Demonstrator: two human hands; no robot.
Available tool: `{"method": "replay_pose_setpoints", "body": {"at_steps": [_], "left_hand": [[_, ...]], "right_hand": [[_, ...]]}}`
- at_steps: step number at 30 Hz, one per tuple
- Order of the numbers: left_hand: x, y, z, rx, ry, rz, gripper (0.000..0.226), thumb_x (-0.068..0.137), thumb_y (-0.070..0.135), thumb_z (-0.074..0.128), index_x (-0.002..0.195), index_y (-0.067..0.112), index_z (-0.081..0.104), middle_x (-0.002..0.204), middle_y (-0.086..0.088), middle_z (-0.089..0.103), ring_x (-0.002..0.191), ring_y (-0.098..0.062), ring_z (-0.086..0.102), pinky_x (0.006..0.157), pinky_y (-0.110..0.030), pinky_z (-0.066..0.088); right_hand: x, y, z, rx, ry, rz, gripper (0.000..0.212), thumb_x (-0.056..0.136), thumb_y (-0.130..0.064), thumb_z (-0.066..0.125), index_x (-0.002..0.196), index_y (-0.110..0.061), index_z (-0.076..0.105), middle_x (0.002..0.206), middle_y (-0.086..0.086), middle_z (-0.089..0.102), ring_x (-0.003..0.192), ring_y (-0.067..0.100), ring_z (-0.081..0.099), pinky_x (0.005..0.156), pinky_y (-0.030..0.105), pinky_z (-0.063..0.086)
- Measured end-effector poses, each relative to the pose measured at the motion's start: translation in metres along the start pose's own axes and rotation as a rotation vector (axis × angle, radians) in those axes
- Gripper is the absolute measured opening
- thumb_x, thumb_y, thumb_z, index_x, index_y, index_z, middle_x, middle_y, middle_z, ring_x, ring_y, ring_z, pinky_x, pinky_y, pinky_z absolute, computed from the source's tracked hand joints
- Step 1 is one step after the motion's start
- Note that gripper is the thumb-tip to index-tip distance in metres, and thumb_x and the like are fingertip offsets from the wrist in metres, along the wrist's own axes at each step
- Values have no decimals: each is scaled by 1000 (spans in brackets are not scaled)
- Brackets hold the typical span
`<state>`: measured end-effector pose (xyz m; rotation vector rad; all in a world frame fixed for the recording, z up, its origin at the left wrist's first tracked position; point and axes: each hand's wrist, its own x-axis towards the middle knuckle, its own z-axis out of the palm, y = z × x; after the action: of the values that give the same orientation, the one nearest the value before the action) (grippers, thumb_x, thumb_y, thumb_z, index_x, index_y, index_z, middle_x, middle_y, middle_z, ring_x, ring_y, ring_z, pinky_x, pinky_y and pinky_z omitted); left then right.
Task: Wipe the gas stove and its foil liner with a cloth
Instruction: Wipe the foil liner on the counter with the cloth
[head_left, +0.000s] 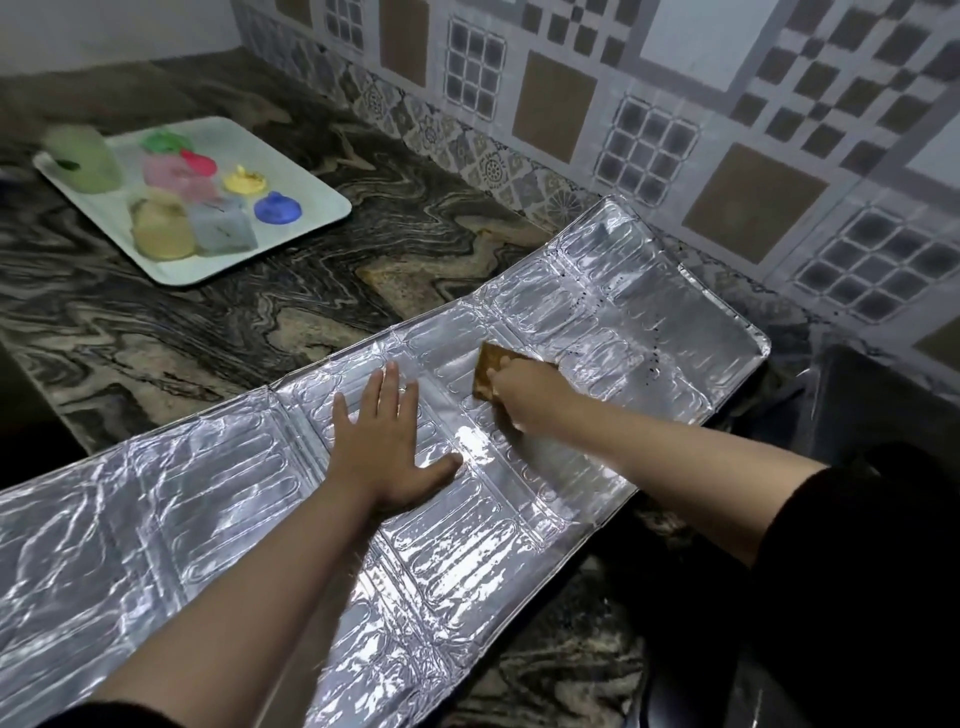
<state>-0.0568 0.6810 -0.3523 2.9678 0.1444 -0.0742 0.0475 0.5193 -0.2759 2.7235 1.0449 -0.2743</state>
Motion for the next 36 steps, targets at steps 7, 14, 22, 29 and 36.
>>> {"method": "replay_pose_setpoints", "body": {"at_steps": [7, 14, 22, 29, 36], "left_hand": [[-2, 2, -3, -39, -3, -19, 119, 63, 91, 11, 154, 16, -2, 159, -6, -20, 148, -22, -14, 114, -60, -4], [-30, -8, -6, -18, -45, 1, 121, 61, 95, 0, 153, 17, -9, 156, -4, -27, 146, -20, -20, 114, -58, -6], [-60, -45, -27, 55, -150, -46, 147, 36, 101, -13, 155, 14, -2, 158, -7, -23, 148, -21, -13, 114, -60, -3], [-18, -6, -36, 1, -41, 6, 140, 47, 100, -5, 153, 11, 11, 160, -12, -11, 149, -27, -5, 112, -63, -2], [29, 15, -21, 17, -65, -39, 128, 58, 93, 4, 154, 8, -3, 159, -12, -18, 147, -26, -18, 112, -61, -8]], "right_hand": [[-14, -19, -23, 297, -97, -126, 34, 78, -1, 60, 108, -12, 72, 100, 11, 71, 90, 28, 63, 73, 27, 46], [-39, 58, -70, 746, -107, 271, 33, 87, 3, 49, 95, -20, 71, 79, 1, 62, 72, 15, 55, 54, 20, 43], [-43, 101, -64, 618, -54, 398, 22, 89, -10, 56, 103, -15, 73, 91, 2, 64, 76, 18, 51, 54, 24, 40], [-3, 53, -68, 619, 23, 252, 19, 90, -7, 52, 88, -13, 70, 74, 1, 56, 79, 21, 51, 54, 23, 38], [46, 10, -71, 455, 259, 77, 42, 87, -13, 59, 128, -21, 61, 114, 9, 67, 100, 26, 63, 73, 28, 46]]}}
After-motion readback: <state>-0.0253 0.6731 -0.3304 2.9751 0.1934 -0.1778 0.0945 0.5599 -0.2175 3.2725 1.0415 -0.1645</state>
